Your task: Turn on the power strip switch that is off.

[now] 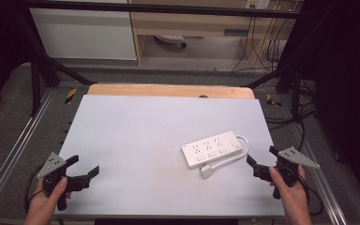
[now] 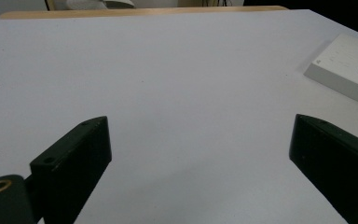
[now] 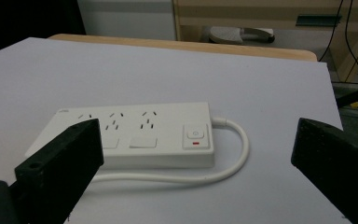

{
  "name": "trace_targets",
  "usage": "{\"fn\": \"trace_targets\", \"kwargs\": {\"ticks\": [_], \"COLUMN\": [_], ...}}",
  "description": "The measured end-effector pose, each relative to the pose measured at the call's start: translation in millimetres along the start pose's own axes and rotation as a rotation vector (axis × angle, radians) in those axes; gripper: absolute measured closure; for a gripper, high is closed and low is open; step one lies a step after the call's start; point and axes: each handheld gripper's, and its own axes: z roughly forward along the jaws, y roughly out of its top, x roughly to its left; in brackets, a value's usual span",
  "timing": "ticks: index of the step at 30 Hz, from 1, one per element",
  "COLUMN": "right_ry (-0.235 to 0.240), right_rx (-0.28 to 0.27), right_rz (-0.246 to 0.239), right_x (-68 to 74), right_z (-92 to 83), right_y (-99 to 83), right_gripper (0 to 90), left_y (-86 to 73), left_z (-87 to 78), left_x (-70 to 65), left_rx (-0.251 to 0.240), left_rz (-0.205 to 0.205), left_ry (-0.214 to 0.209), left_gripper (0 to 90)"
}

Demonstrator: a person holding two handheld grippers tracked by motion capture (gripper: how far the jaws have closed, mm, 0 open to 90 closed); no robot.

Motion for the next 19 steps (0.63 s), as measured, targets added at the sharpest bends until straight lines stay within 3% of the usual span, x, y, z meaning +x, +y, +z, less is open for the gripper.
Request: {"fn": "trace_targets", "kwargs": {"ticks": [5,8,13,19], "right_ry": [-0.012,-0.02,-0.015,-0.005], "right_rx": [0.007,0.025,0.094,0.154], "right_rz": [0.002,-0.026,-0.067,-0.081], "right_x": [-0.8,-1.0,3.2,6.0], "right_z": [5.9,13.8,25.7,33.4], "right_y": [-17.6,-29.8,-43.7,-49.6], "right_gripper": [3.2,3.3,3.5,3.4], "left_y": [-0.4,-0.5,-0.7,-0.7], "left_z": [0.6,1.2,2.1,2.5], "left_x": [-0.6,-1.3,-1.7,-2.8], "left_rx": [0.005,0.008,0.013,0.013], "left_rz": [0.003,0.005,0.011,0.015], "left_ry": [0.001,0.0,0.002,-0.003], "left_gripper": [6.0,5.9,5.9,6.0]}}
